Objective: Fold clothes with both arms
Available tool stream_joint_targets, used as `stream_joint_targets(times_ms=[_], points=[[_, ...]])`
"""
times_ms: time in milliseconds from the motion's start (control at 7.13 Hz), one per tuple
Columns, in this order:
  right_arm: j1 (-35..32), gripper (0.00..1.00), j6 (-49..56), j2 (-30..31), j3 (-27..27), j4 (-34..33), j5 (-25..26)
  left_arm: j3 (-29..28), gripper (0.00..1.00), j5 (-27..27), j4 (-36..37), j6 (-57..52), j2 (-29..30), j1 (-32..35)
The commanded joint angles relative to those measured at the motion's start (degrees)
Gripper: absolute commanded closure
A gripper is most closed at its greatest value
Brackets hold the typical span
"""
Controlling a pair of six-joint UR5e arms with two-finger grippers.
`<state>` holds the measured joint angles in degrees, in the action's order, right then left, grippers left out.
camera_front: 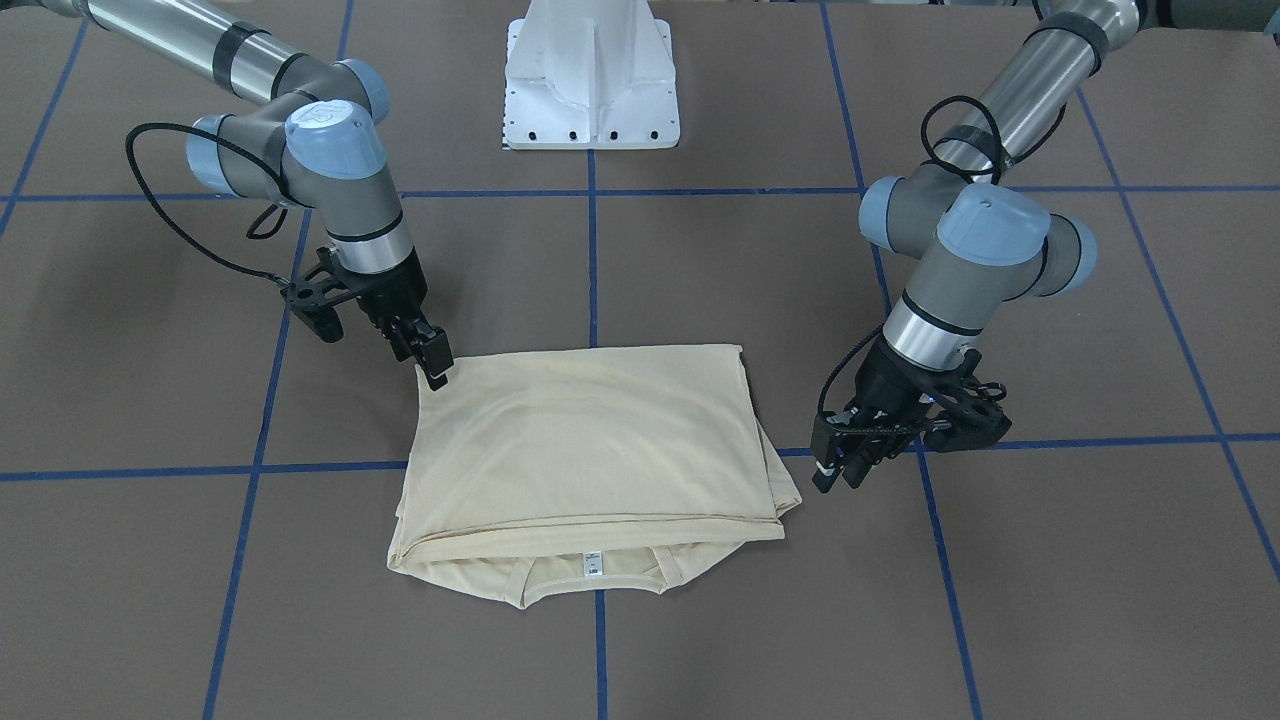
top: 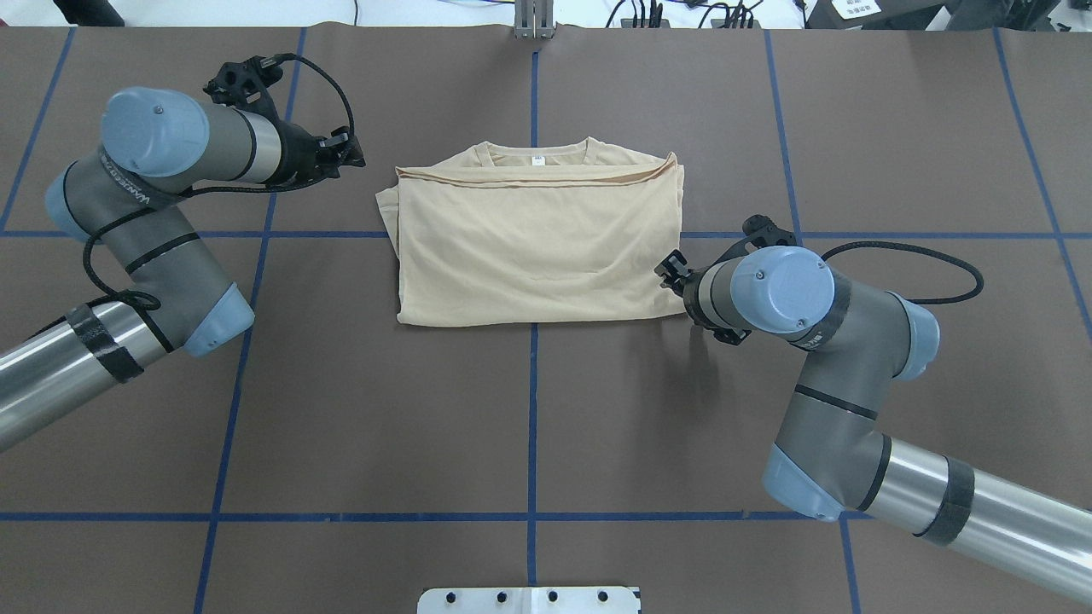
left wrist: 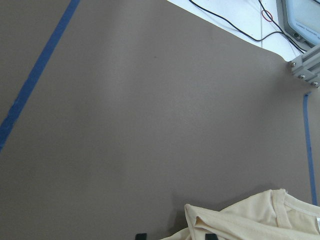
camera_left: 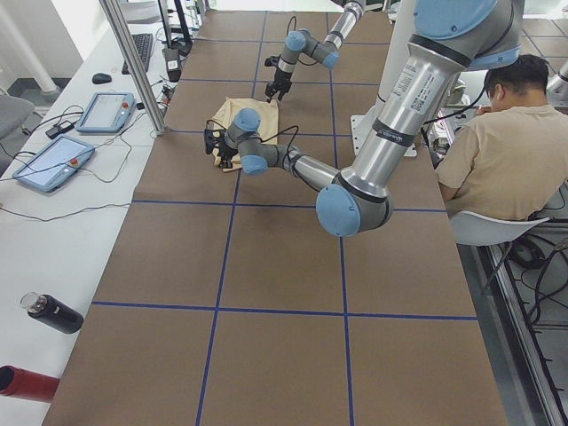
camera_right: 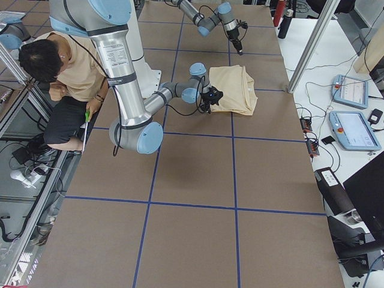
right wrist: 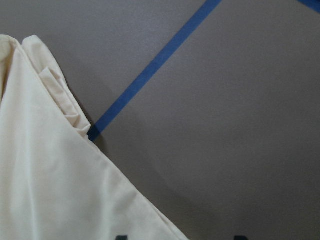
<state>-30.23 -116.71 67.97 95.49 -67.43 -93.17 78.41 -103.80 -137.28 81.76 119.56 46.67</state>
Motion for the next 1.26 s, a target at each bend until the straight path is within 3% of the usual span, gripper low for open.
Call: stream_joint_targets(times_ms=[0,140,421,701,841,981,1121], points=[[0.17,0.91,-0.18,-0.12,-0.3,0.1,0.27,0.08,0.51,0.01,-0.01,-0.02,-0.65,0.0],[0.08,1.0,-0.01,-0.03,0.31,0.1,0.0,0.08,0.51,0.01,-0.01,-0.1,-0.65,0.0],[-0.18,1.0,0.25,0.32,2.93,0.02,-0.52,-0.01,0.51,-0.08,-0.01,-0.11,-0.65,0.0],[2.43,1.0,0.08,9.31,16.66,-3.65,-1.14,1.91,0.51,-0.69,0.08,-0.11,-0.65,0.09],[6.63,1.0,-0.01,11.03,22.75,-9.42,-1.14,3.32,0.51,-0.87,0.43,-0.02,-0.65,0.09],[13.03,1.0,-0.18,10.87,27.6,-20.53,-1.14,4.72,0.51,-1.48,0.6,0.5,-0.65,0.09],[19.88,1.0,-1.23,10.44,31.04,-26.99,-1.14,6.48,0.51,-6.01,0.61,3.21,-0.82,0.09]])
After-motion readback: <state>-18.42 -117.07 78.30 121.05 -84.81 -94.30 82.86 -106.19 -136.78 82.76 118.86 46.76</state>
